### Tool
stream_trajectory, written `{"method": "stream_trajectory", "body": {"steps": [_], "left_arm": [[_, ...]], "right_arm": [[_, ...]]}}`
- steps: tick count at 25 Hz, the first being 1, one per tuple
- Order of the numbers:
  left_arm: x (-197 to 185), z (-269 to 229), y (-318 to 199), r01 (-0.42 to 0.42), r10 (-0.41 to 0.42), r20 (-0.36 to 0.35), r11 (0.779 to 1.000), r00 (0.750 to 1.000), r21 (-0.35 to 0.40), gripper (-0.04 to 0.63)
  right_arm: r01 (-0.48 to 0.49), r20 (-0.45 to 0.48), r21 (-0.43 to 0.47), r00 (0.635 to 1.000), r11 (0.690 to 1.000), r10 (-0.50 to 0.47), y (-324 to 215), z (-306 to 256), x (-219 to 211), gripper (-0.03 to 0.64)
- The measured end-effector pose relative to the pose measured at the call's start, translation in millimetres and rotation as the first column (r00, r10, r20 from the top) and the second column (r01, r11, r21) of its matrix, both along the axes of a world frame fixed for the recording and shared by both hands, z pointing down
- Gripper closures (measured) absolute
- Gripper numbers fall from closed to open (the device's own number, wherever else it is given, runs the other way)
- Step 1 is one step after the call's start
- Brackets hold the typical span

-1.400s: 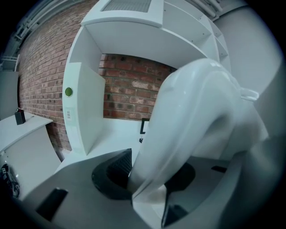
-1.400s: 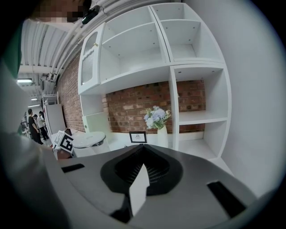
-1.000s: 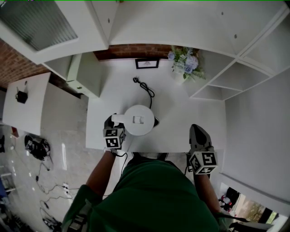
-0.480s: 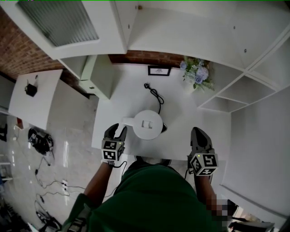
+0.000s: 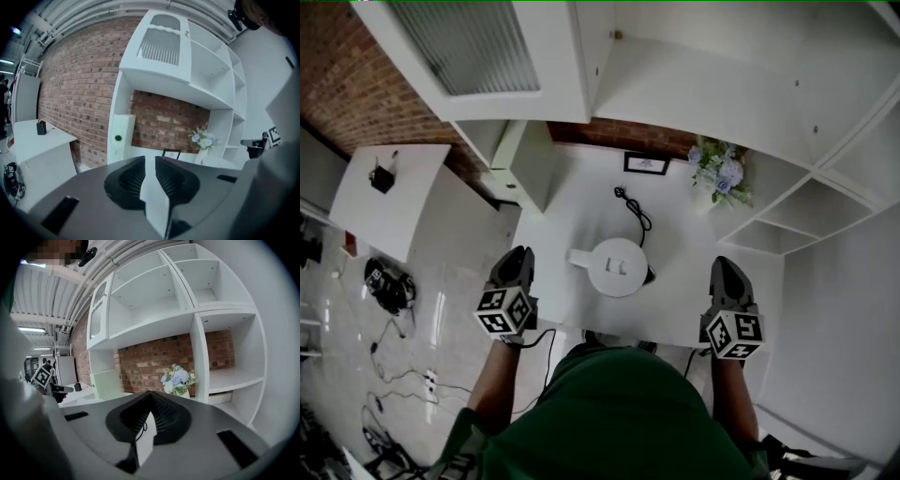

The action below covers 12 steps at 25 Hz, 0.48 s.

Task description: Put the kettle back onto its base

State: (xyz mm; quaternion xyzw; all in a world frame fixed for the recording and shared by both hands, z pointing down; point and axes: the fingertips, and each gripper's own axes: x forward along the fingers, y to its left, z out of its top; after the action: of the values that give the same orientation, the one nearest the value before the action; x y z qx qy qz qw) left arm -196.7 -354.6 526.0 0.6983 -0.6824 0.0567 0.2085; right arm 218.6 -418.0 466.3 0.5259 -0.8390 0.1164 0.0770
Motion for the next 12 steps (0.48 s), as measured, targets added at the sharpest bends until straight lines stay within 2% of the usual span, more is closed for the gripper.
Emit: {"method": "stream_trajectory", "body": {"steps": [3, 7, 12], "left_arm": [[6.4, -44.7, -14.4, -0.001, 0.002, -0.006, 0.996, 1.000, 0.085, 0.531], [33.3, -92.4, -31.3, -0.061, 0.067, -0.027, 0.981, 0.997, 0.183, 0.546], [63.3, -134.2, -50.1, -0.130, 0.110, 0.090, 0.952, 0.990, 0.276, 0.546]], "right_arm": [[-0.005, 0.001, 0.044, 1.000, 0.999, 0.005, -3.2, -19.9, 5.0, 0.595], [-0.005, 0.025, 0.100, 1.000, 0.995, 0.003, -2.3, -46.9, 11.7, 0.595], [0.019, 0.039, 0.178, 0.999, 0.984, -0.027, -1.3, -75.4, 11.6, 0.595]]}}
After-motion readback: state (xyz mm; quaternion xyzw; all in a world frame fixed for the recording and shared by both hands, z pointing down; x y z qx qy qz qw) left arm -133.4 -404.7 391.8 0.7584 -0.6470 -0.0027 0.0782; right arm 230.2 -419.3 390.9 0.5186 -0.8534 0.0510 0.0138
